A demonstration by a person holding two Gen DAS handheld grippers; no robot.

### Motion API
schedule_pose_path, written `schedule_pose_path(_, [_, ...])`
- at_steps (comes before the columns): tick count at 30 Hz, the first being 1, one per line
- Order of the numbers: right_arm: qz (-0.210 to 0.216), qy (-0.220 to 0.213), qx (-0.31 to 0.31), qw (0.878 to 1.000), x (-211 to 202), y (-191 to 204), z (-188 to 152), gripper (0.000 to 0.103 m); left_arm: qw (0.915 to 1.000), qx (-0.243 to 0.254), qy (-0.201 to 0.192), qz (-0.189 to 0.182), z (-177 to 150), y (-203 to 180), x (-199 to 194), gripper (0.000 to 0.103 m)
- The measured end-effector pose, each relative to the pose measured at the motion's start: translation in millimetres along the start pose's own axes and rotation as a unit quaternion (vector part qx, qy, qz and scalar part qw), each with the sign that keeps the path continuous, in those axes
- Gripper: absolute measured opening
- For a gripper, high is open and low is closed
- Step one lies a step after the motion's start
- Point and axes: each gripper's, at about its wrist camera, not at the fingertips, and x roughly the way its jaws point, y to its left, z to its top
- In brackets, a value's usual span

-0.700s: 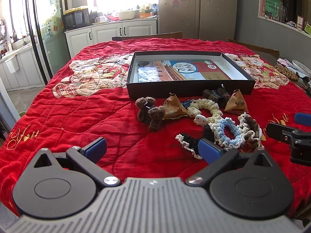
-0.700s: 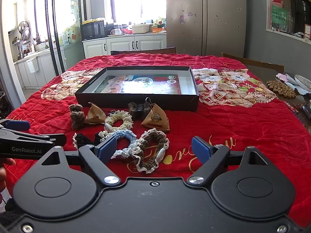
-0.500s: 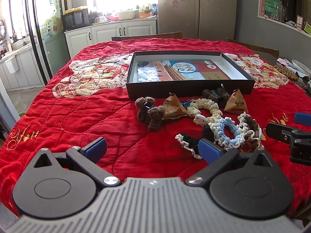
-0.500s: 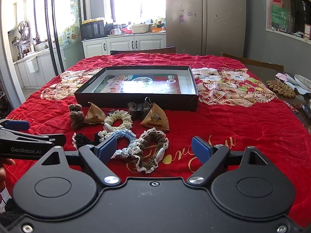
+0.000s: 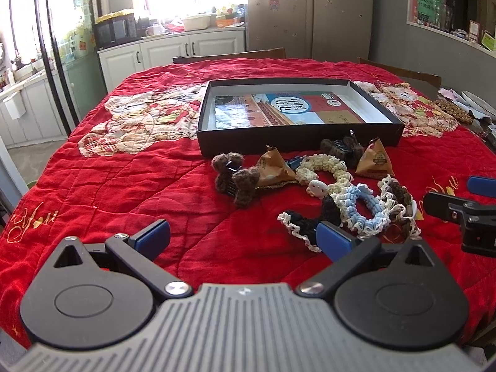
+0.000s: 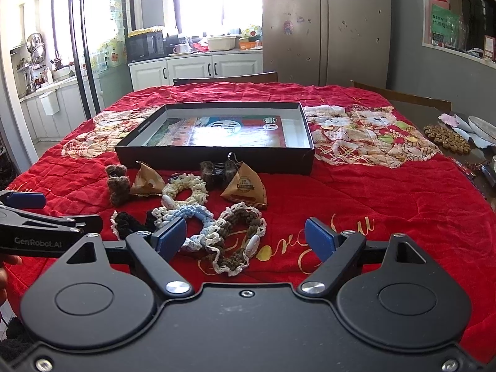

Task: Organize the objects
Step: 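Grasp the black-white crochet scrunchie with left tool while right tool grasps brown crochet ring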

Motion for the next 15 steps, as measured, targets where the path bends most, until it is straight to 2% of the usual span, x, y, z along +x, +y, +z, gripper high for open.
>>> schedule_pose_path(5, [-0.010, 0.006, 0.008, 1.000, 9, -8, 2, 0.073, 0.9990, 0.036, -0.005, -0.023, -1, -2, 6, 0.103])
schedule_pose_path(10, [-0.023, 0.011, 0.007, 1.000, 20, -14, 0, 0.066, 0.9945, 0.083, -0.017, -0.062, -4, -8, 12, 0.103])
schedule_pose_path(12, [-0.025, 0.015, 0.005, 1.000, 27, -16, 0, 0.058, 0.9931, 0.087, -0.022, -0.077, -5, -9, 17, 0.103])
schedule_pose_path(15, [-0.020, 0.021, 0.005, 1.000, 35, -19, -1, 0.051, 0.9926, 0.070, -0.015, -0.098, -5, -6, 25, 0.097])
